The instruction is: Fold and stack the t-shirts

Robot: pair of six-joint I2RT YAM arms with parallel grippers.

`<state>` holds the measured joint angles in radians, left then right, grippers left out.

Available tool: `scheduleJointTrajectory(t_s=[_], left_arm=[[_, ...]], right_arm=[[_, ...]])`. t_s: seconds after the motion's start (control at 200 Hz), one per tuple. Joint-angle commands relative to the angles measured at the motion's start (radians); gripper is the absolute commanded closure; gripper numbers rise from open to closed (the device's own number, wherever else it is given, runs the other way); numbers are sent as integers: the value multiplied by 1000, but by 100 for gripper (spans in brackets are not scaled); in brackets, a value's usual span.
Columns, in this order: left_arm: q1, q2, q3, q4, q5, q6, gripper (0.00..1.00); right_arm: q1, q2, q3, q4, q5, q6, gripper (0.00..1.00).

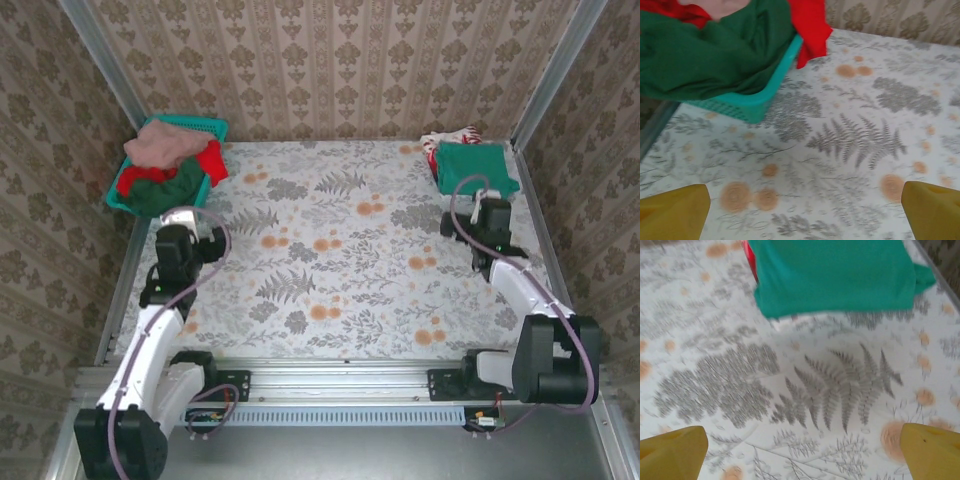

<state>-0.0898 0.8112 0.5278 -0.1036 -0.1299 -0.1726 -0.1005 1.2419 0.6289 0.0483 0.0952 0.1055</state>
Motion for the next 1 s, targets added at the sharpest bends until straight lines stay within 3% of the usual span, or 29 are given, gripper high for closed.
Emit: scheduleJointTrajectory(t_s=[0.0, 0.165, 0.315, 0.435, 0.51, 0.625, 0.725, 0.855, 0.895, 0.995], left_arm=[[12, -54, -113, 142, -120, 165, 0], [60, 61, -300, 466, -52, 253, 0], [94, 223, -261, 563, 63, 265, 0], [118, 315, -255, 694, 130, 269, 0], [137, 370, -221, 702, 151, 247, 0], [166, 454, -238, 882, 213, 177, 0], [172, 526, -216, 931, 221, 144, 0], [167, 763, -253, 1272, 253, 161, 0], [177, 740, -237, 1196, 291, 156, 0], [132, 734, -176, 1074, 195, 184, 0]], right_arm=[[-13, -44, -87, 236, 60, 5, 0], [-23, 66, -148, 451, 8, 15, 0], [-21, 169, -109, 455, -38, 34, 0], [-16, 122, -160, 513, -49, 26, 0], [-6, 100, -191, 547, -24, 28, 0], [2, 96, -198, 559, -14, 22, 0], [8, 94, -200, 558, 11, 23, 0], [65, 77, -222, 580, 118, -81, 0], [82, 71, -238, 611, 126, -98, 0], [88, 72, -237, 611, 124, -105, 0]])
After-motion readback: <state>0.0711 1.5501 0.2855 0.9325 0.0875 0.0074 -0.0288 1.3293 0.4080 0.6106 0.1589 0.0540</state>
